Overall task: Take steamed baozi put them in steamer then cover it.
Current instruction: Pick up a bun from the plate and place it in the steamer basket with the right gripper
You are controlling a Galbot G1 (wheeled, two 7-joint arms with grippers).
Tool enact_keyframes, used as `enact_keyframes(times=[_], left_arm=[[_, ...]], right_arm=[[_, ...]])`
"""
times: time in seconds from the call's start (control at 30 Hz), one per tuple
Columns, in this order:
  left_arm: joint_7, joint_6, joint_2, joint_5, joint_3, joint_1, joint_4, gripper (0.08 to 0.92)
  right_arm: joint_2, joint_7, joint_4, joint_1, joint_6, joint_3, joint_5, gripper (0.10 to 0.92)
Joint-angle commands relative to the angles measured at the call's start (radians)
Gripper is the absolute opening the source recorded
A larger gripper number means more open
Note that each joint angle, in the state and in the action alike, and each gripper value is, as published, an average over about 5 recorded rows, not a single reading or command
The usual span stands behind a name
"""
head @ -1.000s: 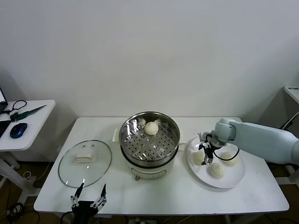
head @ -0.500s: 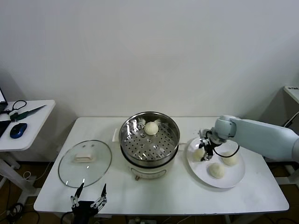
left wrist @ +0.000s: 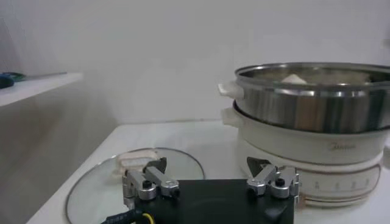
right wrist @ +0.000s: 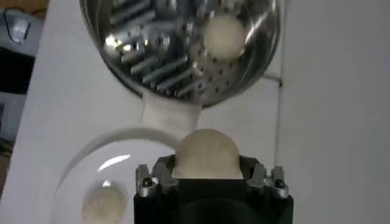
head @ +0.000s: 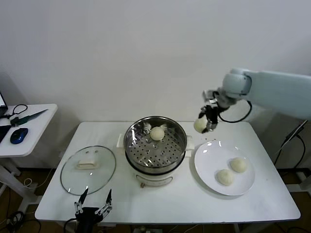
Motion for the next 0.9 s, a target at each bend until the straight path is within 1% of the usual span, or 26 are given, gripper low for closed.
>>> enact_keyframes(times=[0.03, 0.17, 0.3, 0.53, 0.73, 0.9], left_arm=[[0.0, 0.002, 0.0, 0.0, 0.001, 0.001, -0.005, 0.823], [0.0, 0.003, 0.004, 0.005, 0.001, 0.005, -0.01, 0.823], [-0.001, 0.0, 0.008, 0.004, -0.004, 0.012, -0.011, 0.823], [-0.004, -0.001, 0.009, -0.001, -0.01, 0.013, -0.009, 0.823], [-0.003, 0.001, 0.005, 0.0, -0.007, 0.01, -0.008, 0.823], [-0.004, 0.001, 0.005, -0.002, -0.009, 0.008, -0.006, 0.823]], right_arm=[[0.266, 0.068, 0.067, 0.079, -0.066, 0.064, 0.213, 0.727], [0.367, 0.104, 0.01, -0.037, -0.086, 0.09, 0.207, 0.723], [0.426, 0.129, -0.056, -0.136, -0.096, 0.08, 0.168, 0.717], [0.47, 0.166, -0.187, -0.283, -0.108, 0.058, 0.076, 0.705], [0.514, 0.184, -0.288, -0.346, -0.109, 0.076, 0.058, 0.704], [0.548, 0.186, -0.317, -0.363, -0.115, 0.083, 0.056, 0.706]])
